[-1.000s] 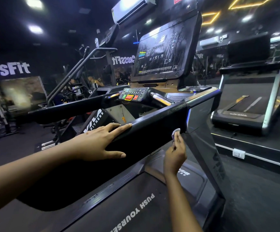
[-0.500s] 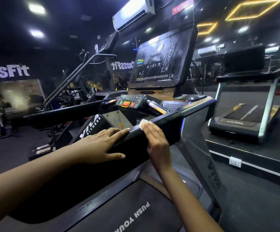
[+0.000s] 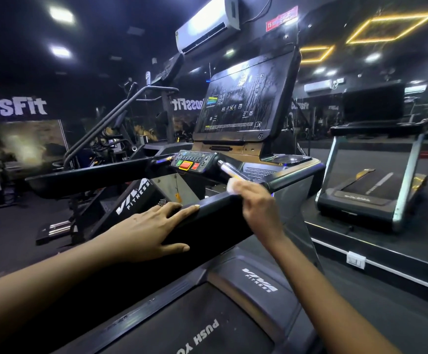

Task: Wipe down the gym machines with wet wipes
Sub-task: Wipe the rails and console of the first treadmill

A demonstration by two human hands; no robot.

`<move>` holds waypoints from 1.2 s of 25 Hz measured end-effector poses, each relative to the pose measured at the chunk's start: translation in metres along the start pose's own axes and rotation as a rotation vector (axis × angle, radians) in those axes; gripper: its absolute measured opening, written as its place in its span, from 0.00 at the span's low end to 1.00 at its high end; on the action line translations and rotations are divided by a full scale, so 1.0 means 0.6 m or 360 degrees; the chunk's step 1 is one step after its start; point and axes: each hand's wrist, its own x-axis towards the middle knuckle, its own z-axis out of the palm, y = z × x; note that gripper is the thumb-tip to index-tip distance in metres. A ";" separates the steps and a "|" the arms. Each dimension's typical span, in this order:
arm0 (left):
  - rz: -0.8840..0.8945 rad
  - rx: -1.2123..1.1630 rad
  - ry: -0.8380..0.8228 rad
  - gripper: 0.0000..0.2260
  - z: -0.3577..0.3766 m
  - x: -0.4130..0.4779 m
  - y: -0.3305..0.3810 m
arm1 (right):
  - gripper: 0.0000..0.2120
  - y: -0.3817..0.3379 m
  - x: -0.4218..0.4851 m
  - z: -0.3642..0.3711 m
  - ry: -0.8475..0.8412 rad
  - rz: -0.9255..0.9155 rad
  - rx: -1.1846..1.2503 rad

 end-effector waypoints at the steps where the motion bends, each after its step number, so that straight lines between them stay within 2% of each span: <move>1: 0.0004 -0.0002 0.0009 0.39 0.001 0.000 0.000 | 0.14 -0.032 -0.002 0.006 -0.0095 -0.0174 0.0099; 4: 0.0027 0.0017 0.0033 0.41 0.004 -0.001 -0.001 | 0.17 -0.047 -0.001 0.021 -0.0387 -0.0390 0.0163; 11: 0.0025 0.0004 0.0069 0.40 0.005 -0.003 0.001 | 0.19 0.112 0.039 -0.012 -0.0659 0.0113 -0.0110; 14: 0.0031 0.0023 0.0076 0.40 0.003 -0.003 0.002 | 0.18 0.136 0.021 -0.013 -0.0416 0.0204 -0.0200; 17: 0.0004 -0.0004 0.0095 0.37 0.003 -0.005 0.003 | 0.24 0.119 -0.037 0.012 0.0010 0.0308 -0.0199; 19: 0.0031 -0.0015 0.0109 0.38 0.005 -0.005 0.002 | 0.27 0.099 -0.077 0.028 0.0190 0.0442 -0.0105; 26: 0.0061 -0.0047 0.0159 0.46 0.008 -0.005 0.000 | 0.31 0.010 -0.194 0.067 0.0424 0.0856 0.0118; 28: 0.0058 -0.0062 0.0158 0.46 0.008 -0.005 0.000 | 0.29 -0.036 -0.204 0.071 0.0486 0.0967 0.0197; 30: 0.0057 -0.0065 0.0152 0.45 0.007 -0.006 -0.002 | 0.25 -0.090 -0.210 0.071 0.0508 0.0912 0.0292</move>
